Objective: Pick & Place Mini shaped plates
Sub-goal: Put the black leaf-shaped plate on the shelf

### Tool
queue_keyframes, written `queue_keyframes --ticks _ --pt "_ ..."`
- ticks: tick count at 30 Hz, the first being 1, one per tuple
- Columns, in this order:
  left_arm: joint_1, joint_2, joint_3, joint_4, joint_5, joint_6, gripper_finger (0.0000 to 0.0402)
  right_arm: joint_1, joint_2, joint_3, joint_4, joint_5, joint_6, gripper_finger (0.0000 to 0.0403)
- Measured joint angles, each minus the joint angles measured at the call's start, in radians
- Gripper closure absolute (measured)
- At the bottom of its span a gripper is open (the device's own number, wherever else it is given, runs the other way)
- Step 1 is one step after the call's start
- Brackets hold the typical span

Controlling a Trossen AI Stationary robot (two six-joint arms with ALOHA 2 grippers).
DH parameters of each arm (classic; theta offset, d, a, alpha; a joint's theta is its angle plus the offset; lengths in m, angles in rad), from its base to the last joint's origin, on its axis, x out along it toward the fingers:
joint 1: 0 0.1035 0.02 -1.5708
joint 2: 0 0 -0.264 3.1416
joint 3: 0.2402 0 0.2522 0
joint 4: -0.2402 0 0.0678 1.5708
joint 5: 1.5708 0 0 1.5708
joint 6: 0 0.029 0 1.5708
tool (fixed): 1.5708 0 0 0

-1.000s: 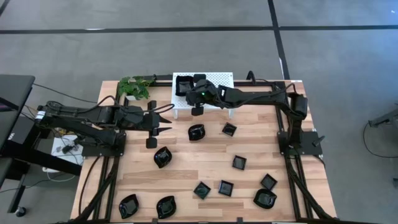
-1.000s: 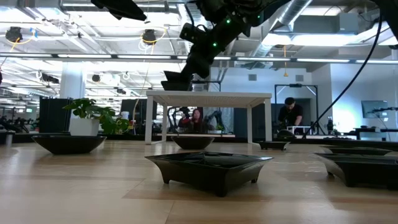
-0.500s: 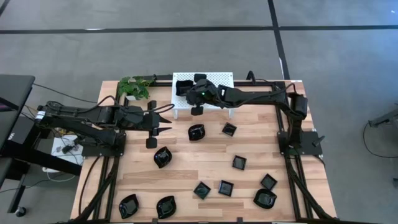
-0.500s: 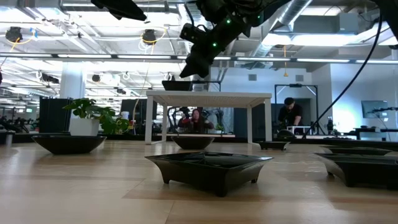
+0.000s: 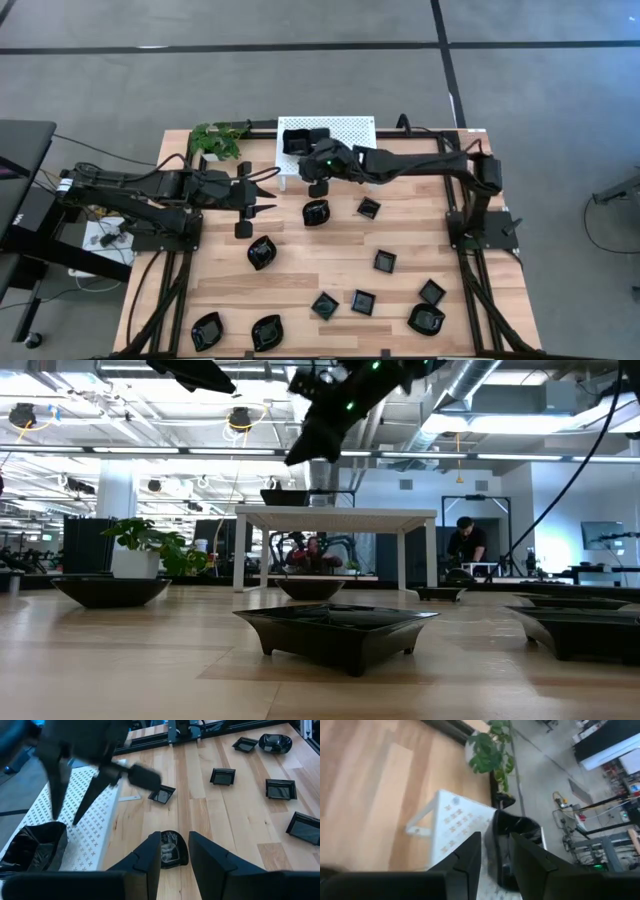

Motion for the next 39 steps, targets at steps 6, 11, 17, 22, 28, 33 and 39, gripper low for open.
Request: queue_keyframes --ticks 6,11,17,22,28,33,39 --pt "0.000 0.000 0.000 0.000 0.000 0.000 0.0300 0.041 -0.119 0.000 -0.172 -0.001 0.056 0.0320" --pt "0.000 0.000 0.001 0.000 0.000 0.000 0.0300 0.083 -0.241 0.000 -0.347 -0.006 0.137 0.0323" --pt "0.000 0.000 0.000 0.000 0.000 0.000 0.0300 0.120 -0.372 -0.174 -0.353 -0.156 0.327 0.0323" --pt "0.000 0.000 0.001 0.000 0.000 0.000 0.0300 0.140 -0.375 -0.468 -0.023 -0.171 0.367 0.0323" --pt "0.000 0.000 0.001 0.000 0.000 0.000 0.0300 0.154 -0.247 -0.563 0.128 -0.223 0.369 0.0323" --pt "0.000 0.000 0.001 0.004 0.000 0.000 0.0300 0.170 -0.137 -0.564 0.140 -0.229 0.351 0.0323" --pt "0.000 0.000 0.001 0.007 0.000 0.000 0.0300 0.176 -0.040 -0.529 0.183 -0.220 0.284 0.0323"
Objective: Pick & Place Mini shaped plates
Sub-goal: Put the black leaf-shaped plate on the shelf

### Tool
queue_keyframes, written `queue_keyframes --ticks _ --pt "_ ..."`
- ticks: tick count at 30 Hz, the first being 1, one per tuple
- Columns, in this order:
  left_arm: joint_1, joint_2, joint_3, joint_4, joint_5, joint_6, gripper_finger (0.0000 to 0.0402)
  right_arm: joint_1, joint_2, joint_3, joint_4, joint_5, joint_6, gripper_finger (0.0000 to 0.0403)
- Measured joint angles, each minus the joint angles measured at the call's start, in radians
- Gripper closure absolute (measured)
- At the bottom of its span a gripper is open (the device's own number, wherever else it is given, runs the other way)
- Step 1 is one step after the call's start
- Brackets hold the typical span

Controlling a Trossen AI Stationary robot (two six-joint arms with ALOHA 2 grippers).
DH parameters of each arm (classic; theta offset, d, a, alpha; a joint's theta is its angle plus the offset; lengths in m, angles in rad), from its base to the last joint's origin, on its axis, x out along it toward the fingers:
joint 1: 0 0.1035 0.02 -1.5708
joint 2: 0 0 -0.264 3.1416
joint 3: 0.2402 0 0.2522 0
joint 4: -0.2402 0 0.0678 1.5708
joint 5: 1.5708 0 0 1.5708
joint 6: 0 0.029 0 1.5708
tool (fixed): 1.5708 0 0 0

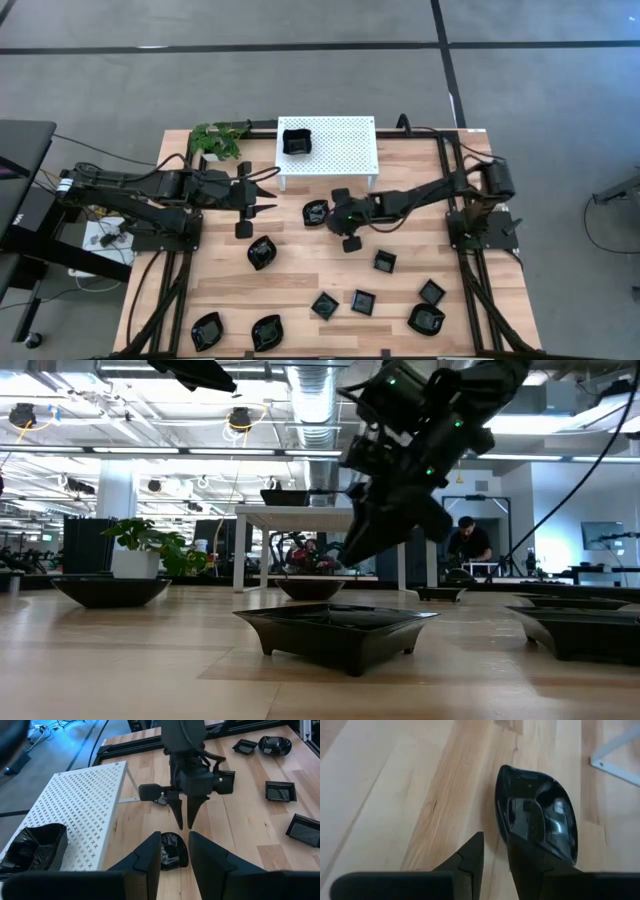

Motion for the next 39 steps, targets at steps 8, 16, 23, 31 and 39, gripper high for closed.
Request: queue_keyframes --ticks 8,16,23,31,39 --pt "0.000 0.000 0.000 0.001 0.000 0.000 0.0300 -0.003 0.095 0.063 0.012 0.003 -0.057 0.0323" --pt "0.000 0.000 0.000 0.001 0.000 0.000 0.0300 -0.009 0.154 0.094 0.009 0.049 -0.083 0.0324" --pt "0.000 0.000 0.000 0.002 0.000 -0.001 0.0300 -0.034 0.158 0.104 0.016 0.084 -0.127 0.0324" --pt "0.000 0.000 0.000 0.001 0.000 -0.004 0.0300 -0.064 0.158 0.104 0.003 0.082 -0.136 0.0373" --pt "0.000 0.000 0.000 0.001 0.000 -0.004 0.0300 -0.033 0.138 0.106 -0.015 0.082 -0.146 0.0399"
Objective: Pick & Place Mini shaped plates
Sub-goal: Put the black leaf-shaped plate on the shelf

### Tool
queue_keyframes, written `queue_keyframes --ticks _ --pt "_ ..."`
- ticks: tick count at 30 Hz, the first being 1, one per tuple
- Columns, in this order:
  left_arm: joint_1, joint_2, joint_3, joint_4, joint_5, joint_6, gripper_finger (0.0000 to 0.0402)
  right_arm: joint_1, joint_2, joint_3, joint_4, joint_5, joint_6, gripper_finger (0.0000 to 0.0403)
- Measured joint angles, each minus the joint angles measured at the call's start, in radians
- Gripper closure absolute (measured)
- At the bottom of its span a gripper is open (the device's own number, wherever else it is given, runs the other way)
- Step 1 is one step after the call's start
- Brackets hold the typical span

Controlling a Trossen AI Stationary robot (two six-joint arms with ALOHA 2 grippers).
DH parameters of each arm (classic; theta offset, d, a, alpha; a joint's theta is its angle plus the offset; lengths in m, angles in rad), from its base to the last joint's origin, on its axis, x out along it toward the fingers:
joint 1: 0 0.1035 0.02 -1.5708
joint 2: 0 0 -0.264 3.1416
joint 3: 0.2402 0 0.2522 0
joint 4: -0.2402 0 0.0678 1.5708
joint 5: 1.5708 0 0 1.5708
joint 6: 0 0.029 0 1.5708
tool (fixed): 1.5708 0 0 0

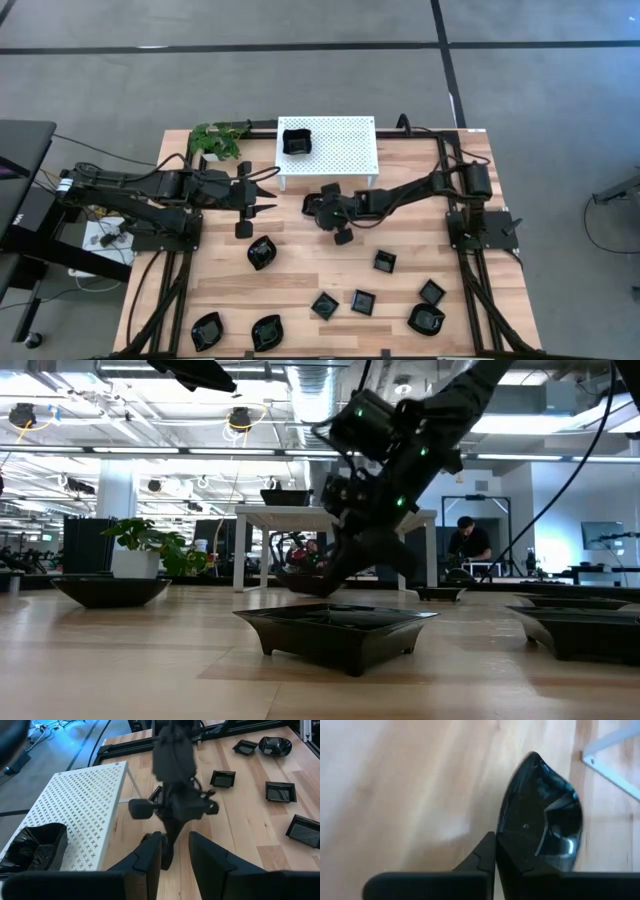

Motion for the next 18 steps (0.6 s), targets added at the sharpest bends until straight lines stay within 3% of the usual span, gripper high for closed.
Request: queue_keyframes --ticks 8,11,15,18 --pt "0.000 0.000 0.000 0.000 0.000 0.000 0.0300 0.083 -0.166 0.109 -0.245 0.007 0.097 0.0401" --pt "0.000 0.000 0.000 0.000 0.000 0.000 0.0300 0.104 -0.250 0.131 -0.275 0.090 0.097 0.0400" --pt "0.000 0.000 0.000 0.000 0.000 0.000 0.0300 0.095 -0.357 0.134 -0.306 0.201 0.030 0.0401" --pt "0.000 0.000 0.000 0.000 0.000 0.000 0.0300 0.048 -0.412 0.134 -0.323 0.206 -0.057 0.0402"
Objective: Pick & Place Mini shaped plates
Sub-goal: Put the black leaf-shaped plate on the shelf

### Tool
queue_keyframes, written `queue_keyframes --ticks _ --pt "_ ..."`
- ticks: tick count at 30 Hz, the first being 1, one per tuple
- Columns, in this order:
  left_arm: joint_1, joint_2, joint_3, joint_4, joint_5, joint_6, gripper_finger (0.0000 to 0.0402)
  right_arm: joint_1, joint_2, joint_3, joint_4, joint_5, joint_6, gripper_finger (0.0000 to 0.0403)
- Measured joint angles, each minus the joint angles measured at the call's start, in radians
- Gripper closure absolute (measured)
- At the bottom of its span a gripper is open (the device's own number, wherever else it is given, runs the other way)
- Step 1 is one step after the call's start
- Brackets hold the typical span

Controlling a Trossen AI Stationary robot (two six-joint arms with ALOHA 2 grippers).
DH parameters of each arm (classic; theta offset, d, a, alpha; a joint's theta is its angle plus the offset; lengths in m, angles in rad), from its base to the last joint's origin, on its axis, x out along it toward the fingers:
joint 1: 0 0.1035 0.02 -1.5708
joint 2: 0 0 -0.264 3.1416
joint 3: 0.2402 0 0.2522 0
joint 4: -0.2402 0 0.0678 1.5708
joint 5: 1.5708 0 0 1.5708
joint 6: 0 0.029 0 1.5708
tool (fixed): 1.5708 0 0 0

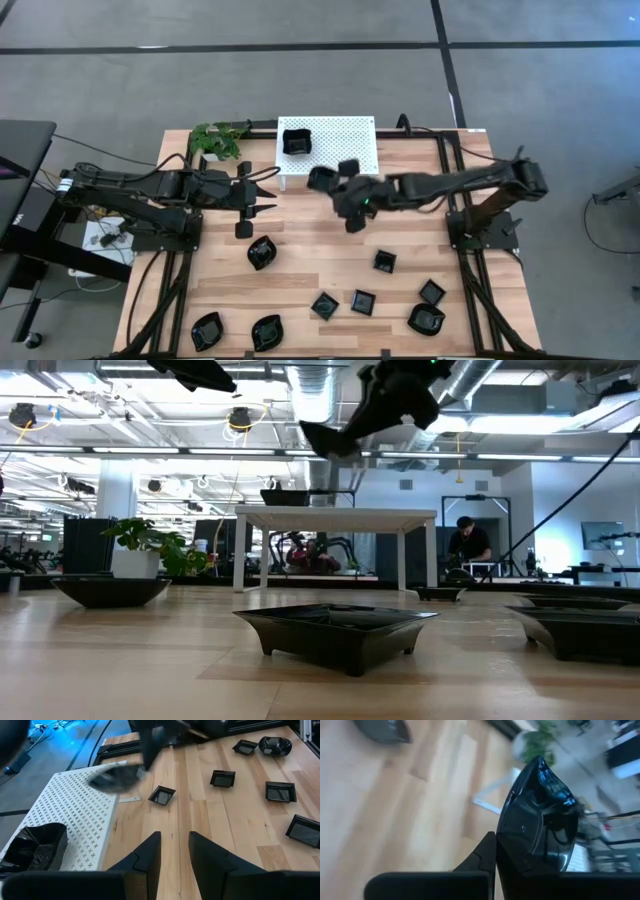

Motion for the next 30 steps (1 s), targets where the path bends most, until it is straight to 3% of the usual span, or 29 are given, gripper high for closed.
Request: queue_keyframes --ticks 5,12,24,30 --pt "0.000 0.000 0.000 0.001 0.000 0.000 0.0300 -0.122 -0.015 0.000 -0.013 -0.033 -0.134 0.0402" --pt "0.000 0.000 0.000 0.003 0.000 0.000 0.0300 -0.257 0.061 -0.002 -0.012 -0.101 -0.269 0.0402" --pt "0.000 0.000 0.000 0.004 0.000 0.000 0.0300 -0.315 0.091 -0.001 0.006 -0.107 -0.299 0.0403" --pt "0.000 0.000 0.000 0.004 0.000 0.000 0.0300 -0.327 0.091 -0.001 0.006 -0.182 -0.299 0.0403"
